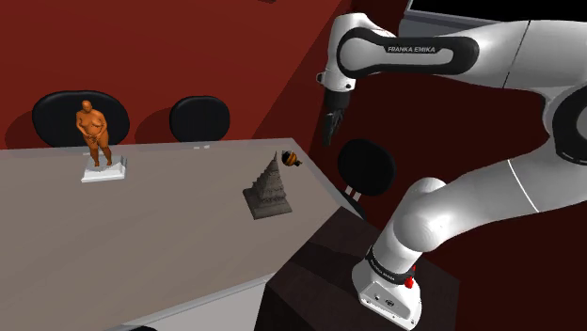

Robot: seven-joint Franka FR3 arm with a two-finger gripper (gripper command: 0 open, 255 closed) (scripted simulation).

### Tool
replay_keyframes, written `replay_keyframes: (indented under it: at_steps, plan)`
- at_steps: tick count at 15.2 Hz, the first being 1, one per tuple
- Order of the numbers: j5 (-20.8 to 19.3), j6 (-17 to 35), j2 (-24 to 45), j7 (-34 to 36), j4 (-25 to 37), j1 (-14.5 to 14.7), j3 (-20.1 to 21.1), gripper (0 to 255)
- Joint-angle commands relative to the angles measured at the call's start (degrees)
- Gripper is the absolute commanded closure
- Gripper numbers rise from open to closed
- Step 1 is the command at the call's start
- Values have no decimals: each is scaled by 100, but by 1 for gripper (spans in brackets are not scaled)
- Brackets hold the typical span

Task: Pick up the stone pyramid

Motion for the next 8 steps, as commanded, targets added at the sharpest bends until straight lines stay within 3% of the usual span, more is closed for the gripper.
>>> replay_keyframes:
  at_steps: [1,8]
  plan:
    - [-100,405,324,-379,-41,67,-139,0]
    - [-280,1714,1634,-1648,69,268,-566,0]
